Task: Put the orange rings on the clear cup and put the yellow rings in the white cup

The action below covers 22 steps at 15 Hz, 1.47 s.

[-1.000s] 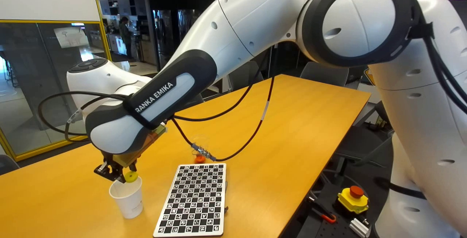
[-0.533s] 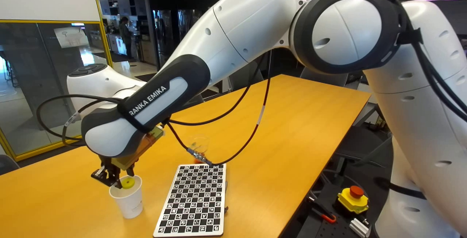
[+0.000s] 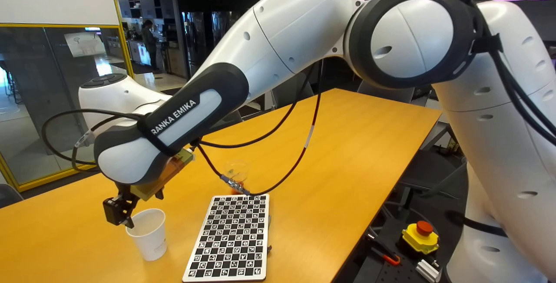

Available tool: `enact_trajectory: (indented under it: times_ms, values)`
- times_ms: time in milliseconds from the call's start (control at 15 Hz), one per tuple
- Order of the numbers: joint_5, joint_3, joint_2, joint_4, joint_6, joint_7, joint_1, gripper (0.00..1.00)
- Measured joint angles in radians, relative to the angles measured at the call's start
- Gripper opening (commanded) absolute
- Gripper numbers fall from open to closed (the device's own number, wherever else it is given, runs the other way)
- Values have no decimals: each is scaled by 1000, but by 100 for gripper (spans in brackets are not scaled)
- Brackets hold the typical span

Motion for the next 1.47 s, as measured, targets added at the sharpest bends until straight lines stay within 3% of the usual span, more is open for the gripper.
enact_trajectory:
  times_ms: [267,667,933,1133,1467]
  values:
    - [0,0,-35,-43,-30,22,2,100]
    - [24,32,-174,-325,19,82,2,100]
    - [87,68,-245,-539,147,93,-2,100]
    - [120,84,-272,-673,304,93,-4,100]
    - [155,90,-276,-789,463,91,-4,100]
